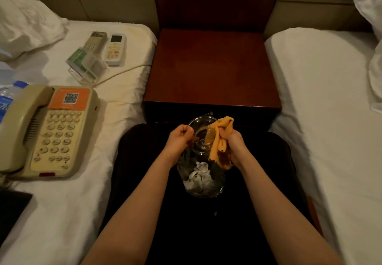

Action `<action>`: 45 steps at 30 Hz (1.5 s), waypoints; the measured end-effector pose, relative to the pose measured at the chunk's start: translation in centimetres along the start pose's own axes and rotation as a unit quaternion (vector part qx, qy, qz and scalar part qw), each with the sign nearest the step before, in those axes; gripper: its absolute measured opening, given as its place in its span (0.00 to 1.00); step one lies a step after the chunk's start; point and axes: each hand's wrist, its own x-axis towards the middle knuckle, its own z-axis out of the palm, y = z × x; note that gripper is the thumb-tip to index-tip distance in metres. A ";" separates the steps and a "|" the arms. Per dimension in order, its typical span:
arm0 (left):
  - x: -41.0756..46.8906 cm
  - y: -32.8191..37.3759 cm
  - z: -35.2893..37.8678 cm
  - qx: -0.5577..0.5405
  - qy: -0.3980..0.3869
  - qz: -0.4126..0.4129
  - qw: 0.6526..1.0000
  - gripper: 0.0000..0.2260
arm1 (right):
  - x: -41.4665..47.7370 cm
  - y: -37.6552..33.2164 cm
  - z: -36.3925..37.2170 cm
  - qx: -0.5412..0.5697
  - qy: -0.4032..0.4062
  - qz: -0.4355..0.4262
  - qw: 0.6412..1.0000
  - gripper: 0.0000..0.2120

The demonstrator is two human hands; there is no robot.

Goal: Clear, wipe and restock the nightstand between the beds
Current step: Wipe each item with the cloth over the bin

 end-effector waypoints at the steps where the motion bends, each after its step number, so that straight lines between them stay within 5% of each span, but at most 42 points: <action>1: -0.1 0.0 0.0 0.008 0.002 0.002 1.000 0.10 | 0.0 0.0 0.0 -0.006 -0.007 0.002 1.000 0.10; 6: -0.4 -0.4 0.3 0.150 -0.041 0.019 0.988 0.12 | 0.1 0.5 0.1 -0.123 -0.046 -0.012 0.991 0.09; 10: -0.6 -1.5 1.2 0.256 -0.099 0.005 0.962 0.03 | -0.3 1.6 0.3 -0.371 -0.125 -0.065 0.918 0.09; 12: -0.5 -1.7 1.5 0.256 -0.096 -0.002 0.962 0.05 | -0.4 1.6 0.3 -0.403 -0.124 -0.083 0.903 0.10; 18: -0.9 -0.8 1.4 0.112 -0.023 -0.005 0.993 0.11 | 0.2 0.4 0.0 -0.319 -0.094 -0.107 0.937 0.08; 22: -1.1 -0.6 1.2 0.016 0.010 -0.029 0.999 0.10 | 0.5 0.1 -0.3 -0.256 -0.073 -0.043 0.963 0.08; 34: -1.0 0.7 1.0 -0.241 0.090 -0.084 0.963 0.11 | -0.4 1.6 1.0 0.084 -0.007 0.108 0.991 0.10; 45: -1.4 1.0 0.3 0.048 0.056 0.022 0.997 0.13 | -0.5 0.3 0.3 0.102 -0.005 0.098 0.990 0.13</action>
